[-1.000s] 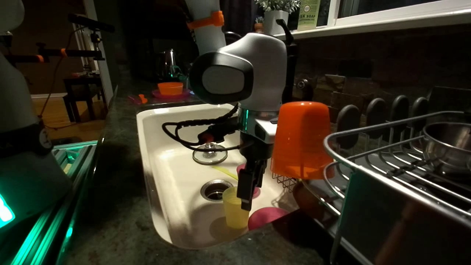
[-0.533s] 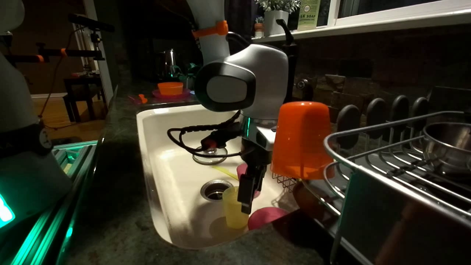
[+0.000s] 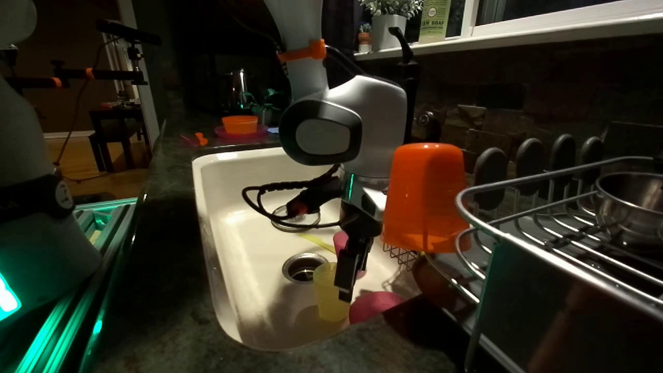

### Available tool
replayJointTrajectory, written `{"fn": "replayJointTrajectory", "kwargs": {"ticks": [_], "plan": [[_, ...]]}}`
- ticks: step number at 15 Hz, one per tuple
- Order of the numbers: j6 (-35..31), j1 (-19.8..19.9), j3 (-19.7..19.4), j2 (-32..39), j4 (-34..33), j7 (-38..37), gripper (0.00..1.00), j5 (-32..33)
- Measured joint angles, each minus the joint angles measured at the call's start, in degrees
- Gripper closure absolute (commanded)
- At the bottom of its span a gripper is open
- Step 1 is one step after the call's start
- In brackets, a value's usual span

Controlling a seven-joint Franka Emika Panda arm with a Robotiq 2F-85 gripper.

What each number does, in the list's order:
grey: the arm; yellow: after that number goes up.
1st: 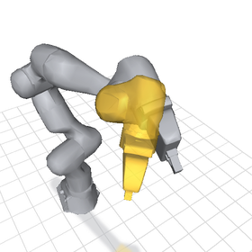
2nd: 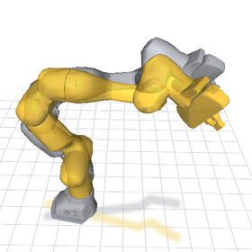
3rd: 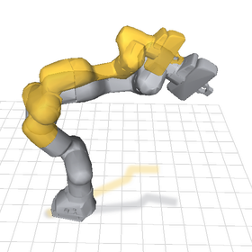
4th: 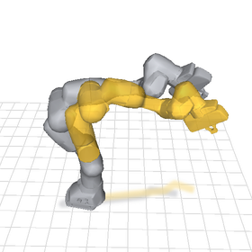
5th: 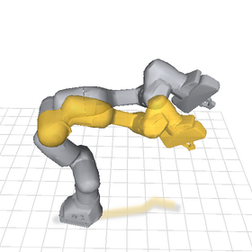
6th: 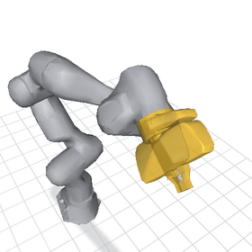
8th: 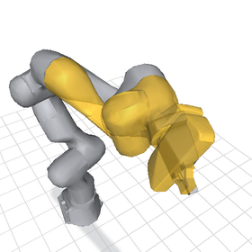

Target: Put the yellow cup on the dishrack.

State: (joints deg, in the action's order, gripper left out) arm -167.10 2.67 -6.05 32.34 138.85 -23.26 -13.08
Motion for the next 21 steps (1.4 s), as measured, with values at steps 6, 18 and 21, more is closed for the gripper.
{"fn": "replayJointTrajectory", "kwargs": {"ticks": [6, 18, 21], "plan": [[1.0, 1.9, 2.5, 0.9, -0.8, 0.9, 0.00, -1.6], [3.8, 5.1, 6.6, 1.7, -1.3, 4.1, 0.00, -4.0], [6.8, 6.2, 7.7, 1.7, -1.9, 5.2, 0.00, -5.0]]}}
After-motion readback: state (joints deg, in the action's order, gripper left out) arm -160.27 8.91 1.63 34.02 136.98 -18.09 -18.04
